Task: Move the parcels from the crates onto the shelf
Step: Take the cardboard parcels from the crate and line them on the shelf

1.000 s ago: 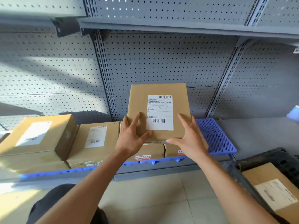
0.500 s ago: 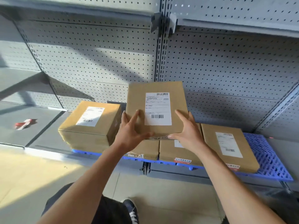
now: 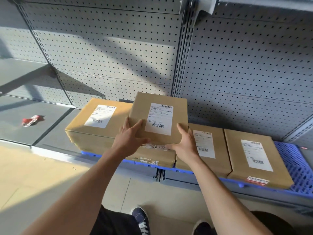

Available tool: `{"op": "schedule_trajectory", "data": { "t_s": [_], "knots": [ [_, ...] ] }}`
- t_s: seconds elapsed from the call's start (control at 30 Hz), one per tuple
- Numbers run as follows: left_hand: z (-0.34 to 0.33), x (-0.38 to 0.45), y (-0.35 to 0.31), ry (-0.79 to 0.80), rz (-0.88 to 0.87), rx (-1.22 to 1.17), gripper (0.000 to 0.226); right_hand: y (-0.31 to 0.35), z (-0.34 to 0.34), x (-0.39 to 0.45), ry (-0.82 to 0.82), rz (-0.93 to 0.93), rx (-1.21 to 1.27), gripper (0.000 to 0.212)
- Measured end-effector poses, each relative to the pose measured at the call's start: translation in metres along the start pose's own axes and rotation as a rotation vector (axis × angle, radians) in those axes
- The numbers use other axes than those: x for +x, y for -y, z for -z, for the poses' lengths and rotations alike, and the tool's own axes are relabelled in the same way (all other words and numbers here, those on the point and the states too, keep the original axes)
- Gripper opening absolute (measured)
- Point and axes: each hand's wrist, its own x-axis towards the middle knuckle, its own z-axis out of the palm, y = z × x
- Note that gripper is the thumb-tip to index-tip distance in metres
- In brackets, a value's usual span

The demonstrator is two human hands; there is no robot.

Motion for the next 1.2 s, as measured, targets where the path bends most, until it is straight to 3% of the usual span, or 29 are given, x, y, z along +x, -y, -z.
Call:
{"op": "schedule_trajectory", "data": {
  "t_s": [0.13,0.33,0.53,0.67,0.77,0.87,1.2],
  "knots": [
    [-0.011,0.003,0.01,0.002,-0.024,0.253,0.078,-0.019,-0.011,0.01,-0.022,-0.022,0.011,0.107],
    [-0.02,0.006,0.019,0.012,-0.046,0.369,0.066,-0.032,-0.025,0.02,0.032,-0.067,0.037,0.106],
    [-0.022,0.007,0.041,0.098,-0.027,0.339,0.069,-0.046,-0.04,0.02,0.007,-0.086,0.005,0.105],
    [-0.018,0.011,0.056,0.066,0.063,0.29,0.055,-0.046,-0.047,0.022,-0.012,-0.072,0.004,0.104],
    [-0.011,0.009,0.063,0.073,0.132,0.293,0.064,-0.047,-0.052,0.024,-0.019,-0.055,0.012,0.103],
    [-0.008,0.006,0.069,0.044,0.116,0.308,0.055,-0.047,-0.055,0.029,-0.026,-0.039,0.012,0.103],
    [-0.007,0.003,0.073,0.006,0.089,0.288,0.062,-0.042,-0.061,0.036,0.013,0.016,-0.034,0.097]
  ]
}}
